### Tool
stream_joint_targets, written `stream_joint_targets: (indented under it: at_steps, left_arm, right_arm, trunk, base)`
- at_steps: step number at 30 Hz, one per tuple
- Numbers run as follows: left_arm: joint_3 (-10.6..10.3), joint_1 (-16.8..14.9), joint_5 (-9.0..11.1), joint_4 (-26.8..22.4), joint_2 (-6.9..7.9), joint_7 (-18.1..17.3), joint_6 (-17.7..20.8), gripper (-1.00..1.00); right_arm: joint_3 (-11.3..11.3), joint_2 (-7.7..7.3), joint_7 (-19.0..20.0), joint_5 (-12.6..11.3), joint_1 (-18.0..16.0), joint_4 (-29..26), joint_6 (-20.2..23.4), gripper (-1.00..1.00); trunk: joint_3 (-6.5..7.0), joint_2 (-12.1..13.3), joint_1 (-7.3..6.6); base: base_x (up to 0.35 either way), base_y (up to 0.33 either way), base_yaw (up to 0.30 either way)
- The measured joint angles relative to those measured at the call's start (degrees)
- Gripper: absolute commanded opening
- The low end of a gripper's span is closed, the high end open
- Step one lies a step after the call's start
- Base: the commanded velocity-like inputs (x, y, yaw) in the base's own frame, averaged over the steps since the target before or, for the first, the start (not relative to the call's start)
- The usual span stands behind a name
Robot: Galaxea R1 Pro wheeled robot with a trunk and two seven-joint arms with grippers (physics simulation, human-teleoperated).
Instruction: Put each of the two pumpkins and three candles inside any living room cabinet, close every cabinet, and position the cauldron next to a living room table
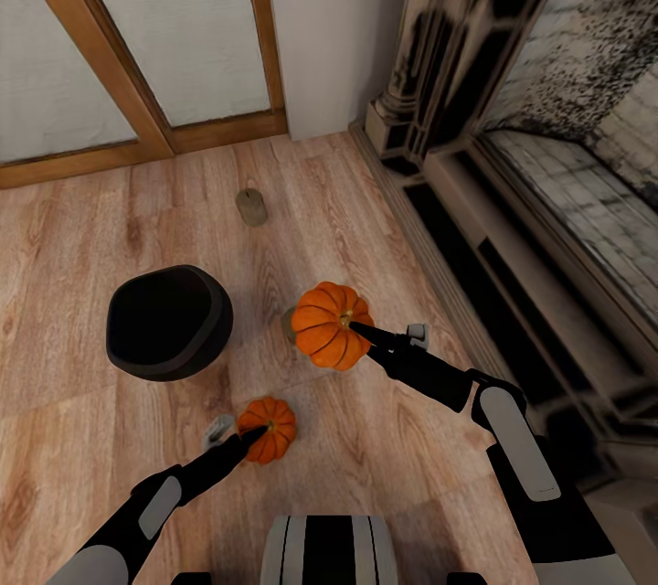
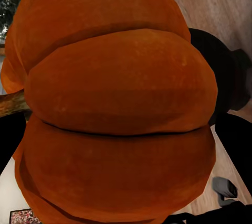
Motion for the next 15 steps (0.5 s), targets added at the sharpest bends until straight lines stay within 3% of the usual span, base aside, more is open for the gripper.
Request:
stream_joint_targets:
  at_steps: [9, 10, 15]
  left_arm:
    - [0.0, 0.0, -0.1, 0.0, 0.15, 0.1, -0.1, -1.0]
    - [0.1, 0.0, -1.0, 0.1, 0.17, 0.1, -0.5, -1.0]
    - [0.1, 0.0, -0.9, 0.1, 0.18, 0.1, -0.4, -1.0]
  right_arm:
    - [0.0, 0.0, 0.0, 0.0, 0.0, 0.2, 0.0, -1.0]
    - [0.0, 0.0, 0.0, 0.2, 0.0, 0.2, 0.0, -1.0]
    - [0.0, 0.0, 0.0, 0.0, 0.0, 0.4, -0.1, -1.0]
  trunk:
    - [0.0, 0.0, 0.01]
    - [0.21, 0.0, -0.02]
    - [1.32, 0.1, -0.15]
  base:
    - [0.0, 0.0, 0.0]
    - [0.0, 0.0, 0.0]
    - [0.0, 0.0, 0.0]
